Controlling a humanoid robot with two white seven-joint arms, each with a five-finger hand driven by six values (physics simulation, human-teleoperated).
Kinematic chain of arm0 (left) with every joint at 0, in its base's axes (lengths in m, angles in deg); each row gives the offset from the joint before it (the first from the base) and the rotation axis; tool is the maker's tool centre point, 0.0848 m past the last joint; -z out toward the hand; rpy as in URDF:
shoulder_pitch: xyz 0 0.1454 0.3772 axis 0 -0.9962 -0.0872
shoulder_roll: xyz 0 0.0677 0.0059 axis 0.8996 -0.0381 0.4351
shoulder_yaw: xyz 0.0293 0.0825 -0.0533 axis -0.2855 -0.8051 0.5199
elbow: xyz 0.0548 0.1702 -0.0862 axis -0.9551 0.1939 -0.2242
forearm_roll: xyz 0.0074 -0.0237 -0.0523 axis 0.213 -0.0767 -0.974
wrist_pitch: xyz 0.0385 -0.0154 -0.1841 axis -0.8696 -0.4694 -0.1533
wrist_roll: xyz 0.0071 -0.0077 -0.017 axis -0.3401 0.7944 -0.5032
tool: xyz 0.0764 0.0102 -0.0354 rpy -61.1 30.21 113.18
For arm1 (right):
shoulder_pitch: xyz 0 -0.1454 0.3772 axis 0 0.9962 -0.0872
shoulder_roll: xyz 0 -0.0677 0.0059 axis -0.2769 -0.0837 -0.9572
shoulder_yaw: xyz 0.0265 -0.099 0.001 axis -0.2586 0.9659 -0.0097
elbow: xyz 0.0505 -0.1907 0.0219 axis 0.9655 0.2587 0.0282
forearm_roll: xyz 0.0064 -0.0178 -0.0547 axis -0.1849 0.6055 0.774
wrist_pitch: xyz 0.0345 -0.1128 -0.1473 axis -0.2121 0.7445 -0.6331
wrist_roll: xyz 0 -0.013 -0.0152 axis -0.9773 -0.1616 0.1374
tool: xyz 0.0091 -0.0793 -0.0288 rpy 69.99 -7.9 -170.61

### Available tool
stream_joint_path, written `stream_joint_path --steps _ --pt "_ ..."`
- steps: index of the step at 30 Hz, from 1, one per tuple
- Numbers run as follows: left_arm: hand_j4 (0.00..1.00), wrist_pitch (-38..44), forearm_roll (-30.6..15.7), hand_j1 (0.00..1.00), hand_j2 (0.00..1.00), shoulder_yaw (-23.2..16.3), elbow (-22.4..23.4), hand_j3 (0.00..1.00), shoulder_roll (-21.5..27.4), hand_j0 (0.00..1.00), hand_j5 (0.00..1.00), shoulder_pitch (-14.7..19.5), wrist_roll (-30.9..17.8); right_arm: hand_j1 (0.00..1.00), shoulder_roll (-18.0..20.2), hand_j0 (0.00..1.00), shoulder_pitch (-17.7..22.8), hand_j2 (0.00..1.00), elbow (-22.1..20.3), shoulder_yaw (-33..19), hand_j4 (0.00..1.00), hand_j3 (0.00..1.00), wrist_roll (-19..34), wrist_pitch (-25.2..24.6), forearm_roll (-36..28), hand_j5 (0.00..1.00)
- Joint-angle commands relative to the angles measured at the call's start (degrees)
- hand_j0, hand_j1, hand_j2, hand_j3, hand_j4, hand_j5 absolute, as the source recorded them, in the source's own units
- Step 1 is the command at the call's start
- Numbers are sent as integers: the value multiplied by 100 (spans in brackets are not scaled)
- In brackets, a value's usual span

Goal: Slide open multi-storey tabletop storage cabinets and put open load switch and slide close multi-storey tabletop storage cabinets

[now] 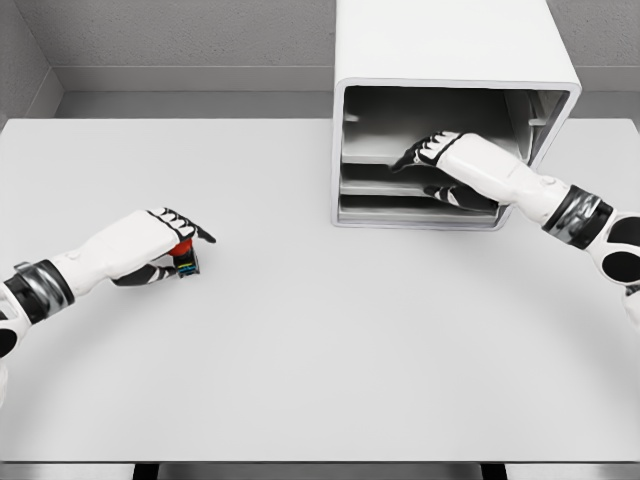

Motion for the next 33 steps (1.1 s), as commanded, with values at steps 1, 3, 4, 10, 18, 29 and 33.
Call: stream_joint_path --steps 1,3,4,10,18,29,33 --pt "69 16 -32 69 69 -13 24 69 2 69 69 0 3 69 76 69 0 69 -16 4 69 69 2 -4 -26 69" --pt "65 16 -32 65 65 -13 24 65 2 65 65 0 3 70 155 70 26 70 -51 4 70 70 2 -4 -34 70" --pt "64 16 -32 64 64 -13 24 64 2 64 64 0 3 70 191 70 35 70 -60 4 70 70 -7 -4 -43 70" --pt "51 16 -41 51 51 5 15 51 2 51 51 0 3 70 314 70 132 70 -394 -23 70 70 -7 -4 -61 70" --pt "41 16 -67 41 41 58 -3 41 -7 41 41 0 3 70 648 70 325 70 -833 -58 70 70 -16 -4 -157 70" --pt "34 16 -111 34 34 84 -126 34 -59 34 34 0 3 71 982 71 562 71 -1097 -75 71 71 -25 -4 -184 71" --pt "33 16 -120 33 33 145 -204 33 -130 33 33 0 3 71 1061 71 624 71 -1106 -75 71 71 -25 -4 -228 71"
